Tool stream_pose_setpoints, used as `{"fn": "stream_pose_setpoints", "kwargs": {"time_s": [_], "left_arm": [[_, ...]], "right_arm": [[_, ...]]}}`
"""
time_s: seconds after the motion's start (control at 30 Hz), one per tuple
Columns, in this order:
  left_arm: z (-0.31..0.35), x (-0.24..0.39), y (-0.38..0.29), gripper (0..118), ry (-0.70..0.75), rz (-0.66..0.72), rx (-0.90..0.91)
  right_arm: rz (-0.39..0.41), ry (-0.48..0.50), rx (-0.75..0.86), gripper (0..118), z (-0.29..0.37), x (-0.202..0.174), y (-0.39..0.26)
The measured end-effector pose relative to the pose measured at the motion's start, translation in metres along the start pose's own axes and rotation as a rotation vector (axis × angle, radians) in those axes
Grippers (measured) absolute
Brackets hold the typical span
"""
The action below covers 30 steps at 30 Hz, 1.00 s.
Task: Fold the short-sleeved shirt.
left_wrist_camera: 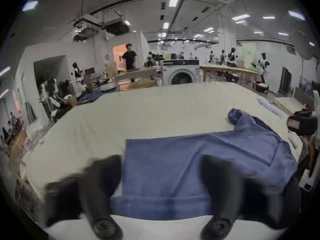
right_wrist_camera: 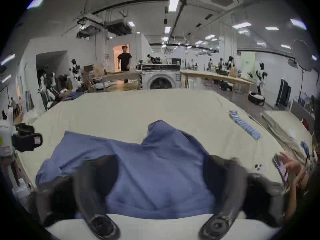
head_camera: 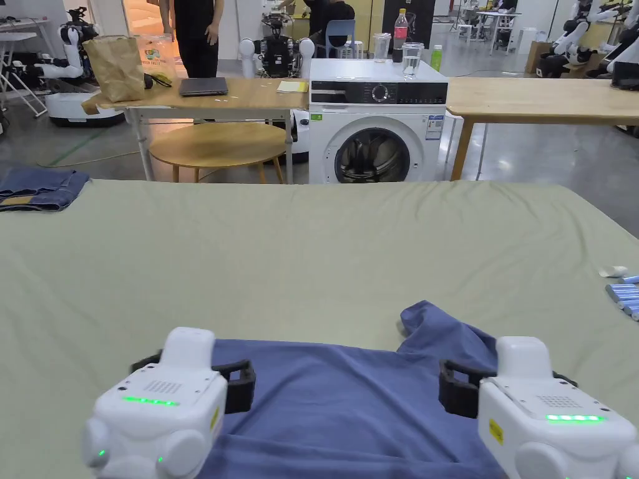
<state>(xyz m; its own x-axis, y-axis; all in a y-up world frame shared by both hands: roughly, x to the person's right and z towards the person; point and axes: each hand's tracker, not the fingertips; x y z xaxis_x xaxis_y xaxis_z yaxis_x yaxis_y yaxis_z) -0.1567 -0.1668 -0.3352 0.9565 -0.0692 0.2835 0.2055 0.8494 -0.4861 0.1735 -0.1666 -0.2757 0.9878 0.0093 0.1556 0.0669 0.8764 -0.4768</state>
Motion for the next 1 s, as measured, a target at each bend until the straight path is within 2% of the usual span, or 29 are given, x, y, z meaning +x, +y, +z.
{"fn": "stream_pose_setpoints", "kwargs": {"time_s": [0.03, 0.07, 0.1, 0.17, 0.2, 0.3, 0.4, 0.43, 0.47, 0.5, 0.57, 0.6, 0.63, 0.73, 0.87, 0.9, 0.97, 1.0], "left_arm": [[-0.007, 0.004, 0.000, 4, -0.022, -0.002, -0.041], [-0.013, 0.007, -0.002, 0, 0.001, -0.018, -0.072], [-0.015, 0.010, -0.006, 0, 0.010, -0.040, -0.056], [-0.018, 0.003, -0.014, 0, -0.065, 0.005, -0.092], [-0.020, 0.000, -0.017, 0, -0.058, 0.004, -0.095], [-0.024, -0.015, -0.031, 0, -0.034, 0.018, -0.131], [-0.030, -0.039, -0.035, 0, -0.015, 0.076, -0.154], [-0.035, -0.050, -0.036, 4, -0.016, 0.094, -0.155], [-0.039, -0.058, -0.035, 29, -0.008, 0.103, -0.153], [-0.047, -0.068, -0.032, 29, 0.024, 0.104, -0.161], [-0.064, -0.078, -0.020, 50, 0.047, 0.090, -0.185], [-0.079, -0.086, -0.015, 85, 0.055, 0.076, -0.211], [-0.093, -0.093, -0.009, 111, 0.054, 0.062, -0.217], [-0.143, -0.106, 0.007, 112, 0.109, -0.010, -0.275], [-0.206, -0.121, 0.014, 109, 0.124, -0.007, -0.347], [-0.218, -0.121, 0.013, 104, 0.119, -0.021, -0.376], [-0.230, -0.117, 0.012, 72, 0.108, -0.081, -0.415], [-0.232, -0.113, 0.011, 57, 0.058, -0.093, -0.429]], "right_arm": [[0.006, -0.016, -0.005, 12, -0.002, -0.007, 0.000], [-0.001, -0.012, -0.007, 0, -0.006, -0.008, -0.003], [-0.003, -0.049, 0.012, 0, -0.007, -0.010, -0.007], [-0.013, 0.033, -0.022, 0, -0.011, -0.010, -0.011], [-0.021, 0.050, -0.043, 0, -0.012, -0.011, -0.013], [0.003, 0.018, -0.041, 0, -0.019, -0.009, -0.020], [-0.027, 0.034, -0.066, 0, -0.023, 0.000, -0.020], [-0.027, 0.028, -0.070, 0, -0.027, 0.003, -0.019], [-0.029, 0.025, -0.075, 0, -0.030, 0.006, -0.018], [-0.037, 0.026, -0.085, 0, -0.034, 0.008, -0.018], [-0.049, 0.025, -0.102, 0, -0.043, 0.013, -0.019], [-0.049, 0.020, -0.108, 0, -0.047, 0.017, -0.017], [-0.047, 0.011, -0.115, 0, -0.051, 0.020, -0.017], [-0.043, -0.017, -0.133, 0, -0.062, 0.032, -0.015], [-0.026, -0.068, -0.156, 0, -0.076, 0.054, -0.012], [-0.021, -0.081, -0.162, 0, -0.080, 0.061, -0.011], [-0.028, -0.109, -0.165, 0, -0.086, 0.075, -0.007], [-0.032, -0.124, -0.166, 0, -0.092, 0.081, -0.003]]}}
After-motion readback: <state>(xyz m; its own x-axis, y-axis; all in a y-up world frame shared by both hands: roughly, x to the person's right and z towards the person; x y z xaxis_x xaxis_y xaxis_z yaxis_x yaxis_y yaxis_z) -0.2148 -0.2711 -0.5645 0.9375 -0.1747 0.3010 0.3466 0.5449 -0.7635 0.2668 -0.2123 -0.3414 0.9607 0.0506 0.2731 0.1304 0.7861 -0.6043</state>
